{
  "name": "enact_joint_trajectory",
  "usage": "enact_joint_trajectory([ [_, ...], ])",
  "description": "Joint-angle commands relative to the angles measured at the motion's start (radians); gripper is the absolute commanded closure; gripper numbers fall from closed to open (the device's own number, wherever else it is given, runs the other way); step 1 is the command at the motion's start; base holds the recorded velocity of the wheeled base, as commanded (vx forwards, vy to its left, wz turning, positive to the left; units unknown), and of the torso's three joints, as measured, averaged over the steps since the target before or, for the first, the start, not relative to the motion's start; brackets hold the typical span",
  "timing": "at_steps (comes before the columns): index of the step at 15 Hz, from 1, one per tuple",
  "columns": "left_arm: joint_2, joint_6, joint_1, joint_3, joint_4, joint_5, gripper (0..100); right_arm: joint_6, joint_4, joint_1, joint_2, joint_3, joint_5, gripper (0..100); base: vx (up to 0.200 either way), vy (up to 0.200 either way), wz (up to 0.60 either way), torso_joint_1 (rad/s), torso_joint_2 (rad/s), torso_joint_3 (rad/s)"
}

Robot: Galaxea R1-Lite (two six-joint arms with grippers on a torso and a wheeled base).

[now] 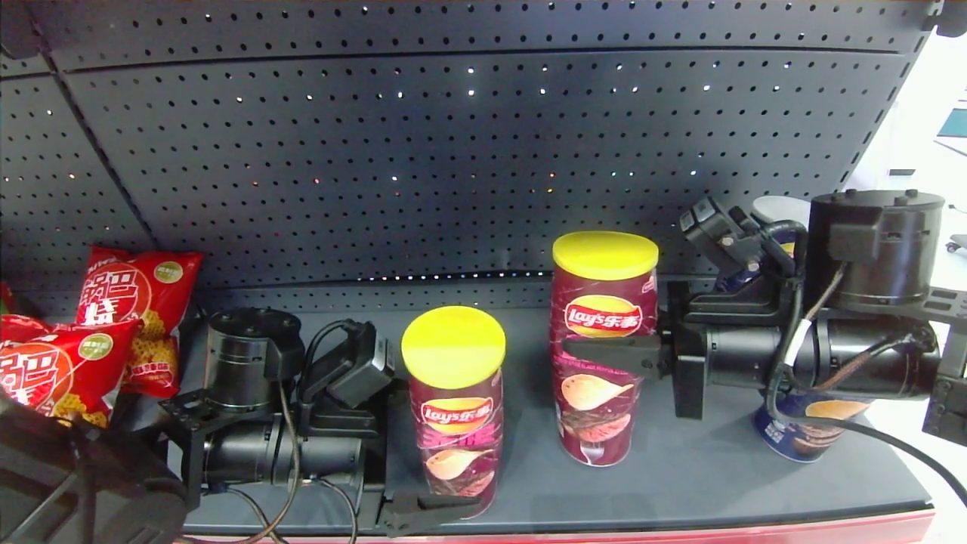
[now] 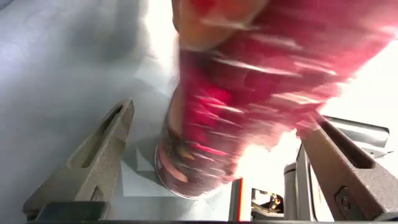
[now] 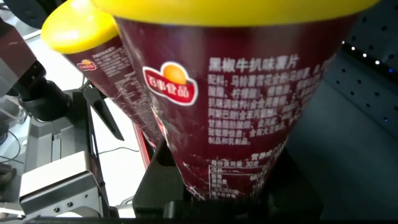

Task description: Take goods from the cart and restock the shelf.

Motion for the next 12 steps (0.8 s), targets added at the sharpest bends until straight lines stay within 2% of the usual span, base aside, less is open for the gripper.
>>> enact_joint_trajectory([
  [1,-0.013,0.000,0.020,0.023,-0.001,0.016,0,-0.001,0.000,0.000,-0.004,0.002,0.000,100,0.000,0.000,0.00,0.000,0.00,0.000],
  [3,-0.054,0.000,0.045,0.072,-0.001,0.021,0,-0.001,0.000,0.000,-0.005,0.000,0.000,100,0.000,0.000,0.00,0.000,0.00,0.000],
  [5,-0.128,-0.001,0.047,0.150,0.001,0.021,0,-0.002,0.000,0.003,0.001,-0.005,0.000,100,0.000,0.000,0.00,0.000,0.00,0.000],
  [7,-0.229,-0.003,0.088,0.264,0.002,0.022,0,-0.002,0.000,0.006,0.001,-0.003,0.000,100,0.000,0.000,0.00,0.000,0.00,0.000],
  [8,-0.255,-0.004,0.100,0.284,0.002,0.021,0,-0.004,0.000,0.006,-0.001,0.000,0.000,100,0.000,0.000,0.00,0.000,0.00,0.000],
  [12,-0.500,-0.006,0.240,0.382,0.021,0.024,0,-0.001,0.000,0.002,-0.001,-0.003,-0.001,100,0.000,0.000,0.00,0.000,0.00,0.000],
])
